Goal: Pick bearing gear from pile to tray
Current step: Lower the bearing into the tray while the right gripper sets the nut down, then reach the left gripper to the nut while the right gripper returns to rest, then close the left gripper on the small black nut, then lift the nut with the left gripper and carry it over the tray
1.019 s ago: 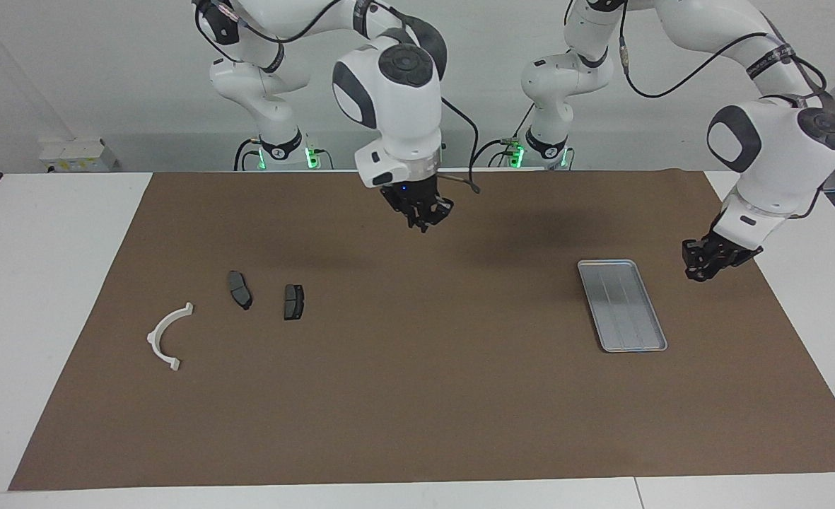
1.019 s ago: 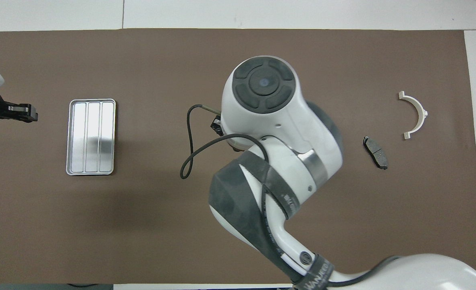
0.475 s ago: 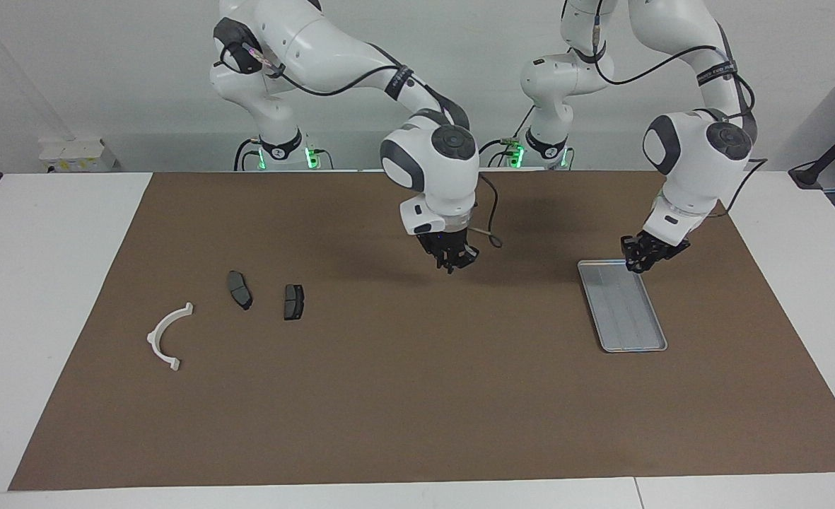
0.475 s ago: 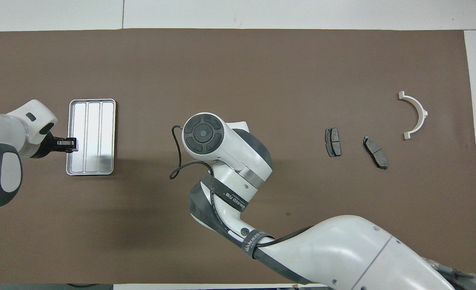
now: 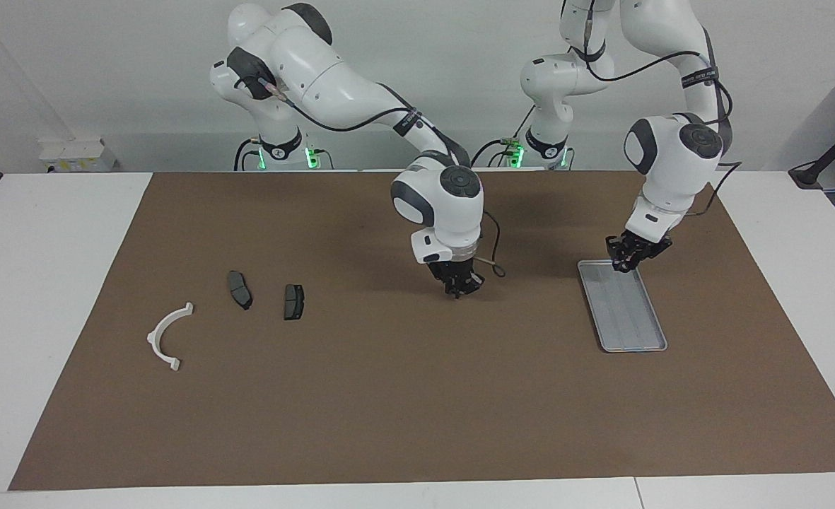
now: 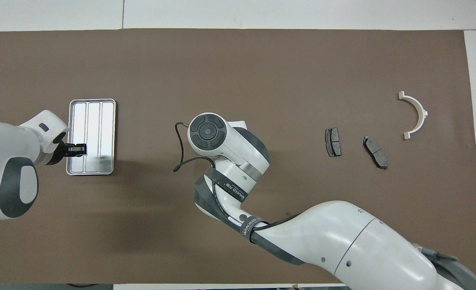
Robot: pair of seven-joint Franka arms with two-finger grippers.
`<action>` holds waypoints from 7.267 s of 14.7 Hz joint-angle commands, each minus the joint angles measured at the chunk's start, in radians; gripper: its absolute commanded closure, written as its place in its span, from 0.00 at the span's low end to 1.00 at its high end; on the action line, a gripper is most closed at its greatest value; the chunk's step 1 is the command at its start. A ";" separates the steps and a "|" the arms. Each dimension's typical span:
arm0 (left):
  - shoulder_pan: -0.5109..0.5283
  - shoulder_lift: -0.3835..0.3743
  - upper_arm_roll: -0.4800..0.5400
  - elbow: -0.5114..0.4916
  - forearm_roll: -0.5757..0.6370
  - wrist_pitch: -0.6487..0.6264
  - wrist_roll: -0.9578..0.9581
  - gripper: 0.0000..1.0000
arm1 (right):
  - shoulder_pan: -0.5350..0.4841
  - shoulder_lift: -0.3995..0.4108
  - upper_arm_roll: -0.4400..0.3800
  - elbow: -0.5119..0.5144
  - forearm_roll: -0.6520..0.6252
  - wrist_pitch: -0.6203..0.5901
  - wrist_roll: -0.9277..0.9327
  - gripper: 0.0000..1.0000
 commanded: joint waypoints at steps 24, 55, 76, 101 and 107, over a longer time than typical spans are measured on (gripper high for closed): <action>-0.102 0.129 0.006 0.415 -0.007 -0.311 -0.160 0.00 | -0.258 -0.108 0.016 0.052 0.065 -0.191 -0.480 0.00; -0.651 0.375 0.009 0.410 0.108 -0.046 -0.938 0.02 | -0.324 -0.769 -0.419 -0.125 0.314 -0.710 -1.520 0.00; -0.651 0.356 0.011 0.305 0.111 0.052 -0.945 0.35 | -0.335 -0.767 -0.416 -0.122 0.297 -0.673 -1.520 0.00; -0.067 0.205 0.017 0.718 0.102 -0.521 -0.015 1.00 | -0.330 -0.778 -0.415 -0.123 0.304 -0.675 -1.520 0.00; 0.032 0.120 0.023 0.447 0.054 -0.280 0.123 1.00 | -0.330 -0.778 -0.415 -0.123 0.306 -0.676 -1.520 0.00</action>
